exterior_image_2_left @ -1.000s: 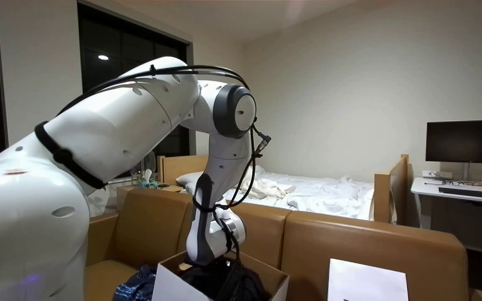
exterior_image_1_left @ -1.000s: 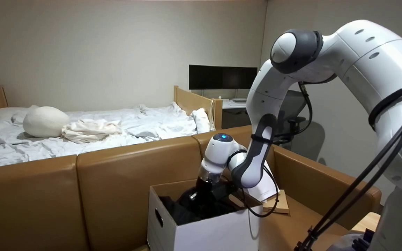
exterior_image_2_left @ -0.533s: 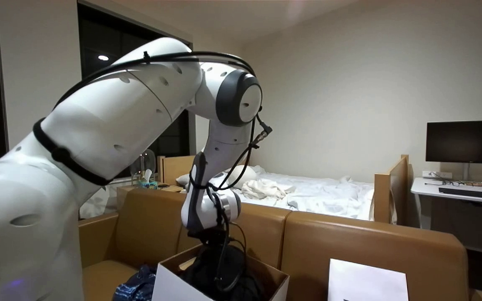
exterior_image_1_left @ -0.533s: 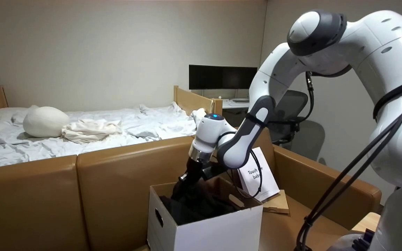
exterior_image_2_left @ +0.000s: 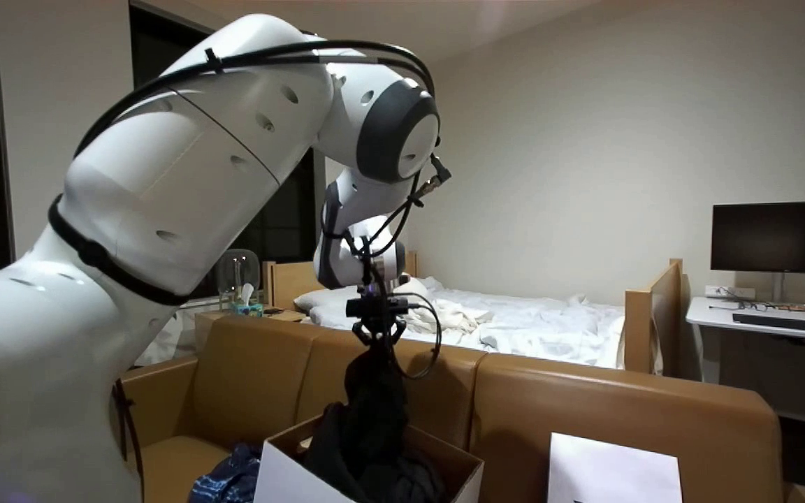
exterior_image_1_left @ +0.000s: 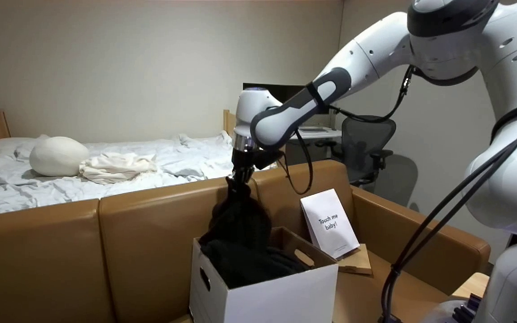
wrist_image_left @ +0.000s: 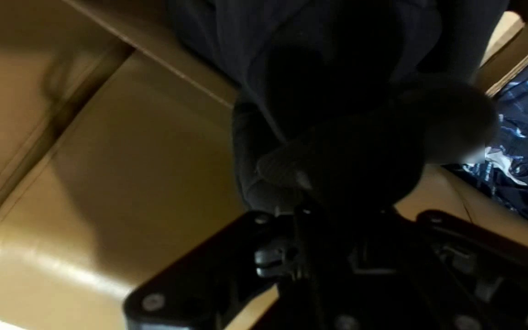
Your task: Pick up the cloth and two books from the box and put them on the sofa
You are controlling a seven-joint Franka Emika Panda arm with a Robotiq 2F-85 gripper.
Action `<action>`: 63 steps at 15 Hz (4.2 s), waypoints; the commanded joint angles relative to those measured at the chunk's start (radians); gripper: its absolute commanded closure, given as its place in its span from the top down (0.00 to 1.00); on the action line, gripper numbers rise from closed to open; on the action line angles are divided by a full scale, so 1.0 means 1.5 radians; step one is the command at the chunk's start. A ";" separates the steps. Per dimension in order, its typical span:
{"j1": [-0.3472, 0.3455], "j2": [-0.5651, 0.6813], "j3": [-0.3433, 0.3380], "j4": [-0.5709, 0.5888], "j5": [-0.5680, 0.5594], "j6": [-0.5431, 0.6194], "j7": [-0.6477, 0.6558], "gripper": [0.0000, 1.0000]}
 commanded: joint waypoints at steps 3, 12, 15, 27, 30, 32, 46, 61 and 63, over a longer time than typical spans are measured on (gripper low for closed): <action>0.190 -0.119 -0.207 0.131 0.232 -0.023 -0.234 0.04; 0.463 -0.127 -0.538 0.314 0.326 -0.118 -0.325 0.04; 0.480 -0.117 -0.582 0.385 0.331 -0.160 -0.329 0.04; 0.458 -0.089 -0.628 0.507 0.377 -0.127 -0.322 0.04; 0.466 -0.046 -0.651 0.633 0.354 -0.116 -0.330 0.04; 0.471 -0.018 -0.675 0.708 0.329 -0.126 -0.332 0.04; 0.448 0.116 -0.857 1.063 0.202 -0.137 -0.342 0.04; 0.478 0.082 -0.999 1.038 0.115 -0.102 -0.136 0.04; 0.472 0.085 -1.022 1.046 0.078 -0.114 -0.089 0.04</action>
